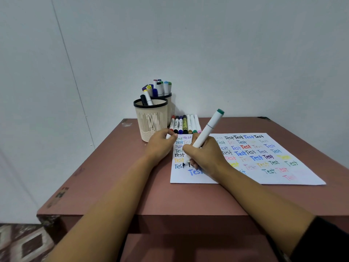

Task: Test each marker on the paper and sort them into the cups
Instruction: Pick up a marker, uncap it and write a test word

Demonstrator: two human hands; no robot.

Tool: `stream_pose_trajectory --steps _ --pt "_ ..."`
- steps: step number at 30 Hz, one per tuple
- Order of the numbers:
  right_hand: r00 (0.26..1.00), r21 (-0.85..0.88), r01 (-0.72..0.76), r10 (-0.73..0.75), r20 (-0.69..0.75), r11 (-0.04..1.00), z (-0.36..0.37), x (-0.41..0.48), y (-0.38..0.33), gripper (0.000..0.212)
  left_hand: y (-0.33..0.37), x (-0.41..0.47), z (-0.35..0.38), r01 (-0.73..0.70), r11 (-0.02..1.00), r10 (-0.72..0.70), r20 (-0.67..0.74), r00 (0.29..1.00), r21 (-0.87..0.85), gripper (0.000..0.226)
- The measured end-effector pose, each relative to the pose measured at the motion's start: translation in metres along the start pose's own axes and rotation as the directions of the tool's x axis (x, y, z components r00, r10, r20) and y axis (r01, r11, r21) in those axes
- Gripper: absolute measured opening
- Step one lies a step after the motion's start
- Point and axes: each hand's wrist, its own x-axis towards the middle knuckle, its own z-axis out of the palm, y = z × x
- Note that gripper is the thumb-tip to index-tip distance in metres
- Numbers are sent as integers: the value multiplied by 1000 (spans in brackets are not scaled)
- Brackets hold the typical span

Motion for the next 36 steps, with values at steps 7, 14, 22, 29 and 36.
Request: stream_pose_trajectory --steps 7,14,22,29,36 --pt "1000 -17 7 -7 1 1000 0 -1 -1 32 1 0 0 -6 1000 6 -6 1000 14 19" --pt "998 31 -29 31 -63 999 -2 1 -1 34 5 -4 -2 -5 1000 5 2 1000 -8 17" --pt "976 449 -139 198 -88 883 -15 9 -11 19 16 -7 -4 22 980 -16 35 999 -199 36" --pt "960 671 -151 270 -76 726 -23 15 -11 13 16 -12 -5 -82 989 95 104 990 -125 42" --pt "954 701 -125 279 -110 703 -27 15 -14 20 17 -13 -5 -18 956 71 174 982 -292 11"
